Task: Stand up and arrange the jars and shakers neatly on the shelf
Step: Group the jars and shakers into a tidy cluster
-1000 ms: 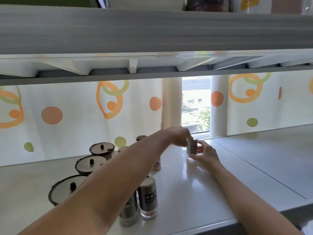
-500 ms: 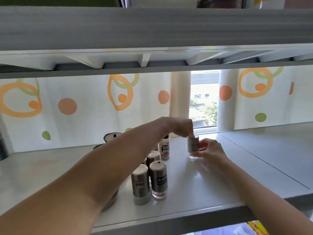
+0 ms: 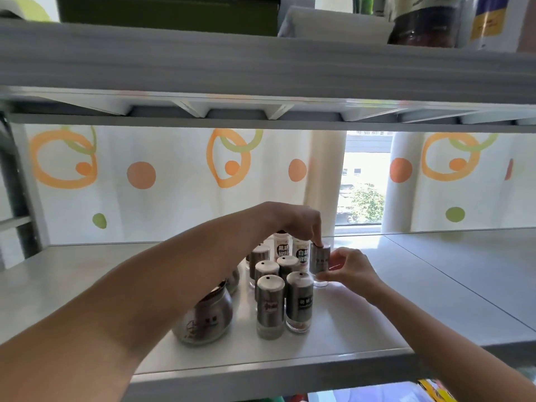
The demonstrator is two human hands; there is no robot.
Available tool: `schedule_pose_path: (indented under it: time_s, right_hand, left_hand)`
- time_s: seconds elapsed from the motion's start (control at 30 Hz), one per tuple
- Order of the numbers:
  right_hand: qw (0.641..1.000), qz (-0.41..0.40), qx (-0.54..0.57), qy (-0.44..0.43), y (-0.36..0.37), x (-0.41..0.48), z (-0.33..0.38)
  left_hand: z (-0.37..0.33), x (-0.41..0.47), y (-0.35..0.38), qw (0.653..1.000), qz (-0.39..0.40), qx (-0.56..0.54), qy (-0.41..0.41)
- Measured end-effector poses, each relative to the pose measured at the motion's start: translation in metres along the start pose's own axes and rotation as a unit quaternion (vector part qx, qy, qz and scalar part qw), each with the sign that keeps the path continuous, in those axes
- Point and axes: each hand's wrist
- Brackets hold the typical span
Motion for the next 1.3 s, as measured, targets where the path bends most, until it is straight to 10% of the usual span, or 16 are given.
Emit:
schedule_pose_path:
  time_s: [1.3]
  right_hand:
    - [0.995,0.063,0.009,-0.071,0.016,0.009,0.043]
  left_hand:
    - [0.069,-0.056,0.016,0.988,-0.073,-0.131,-0.032]
Point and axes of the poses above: each hand's wrist, its own x-axis towards the middle knuckle, its own y-axis out of the palm, z = x × y, and after that the axes turned 13 degrees about z, right-handed
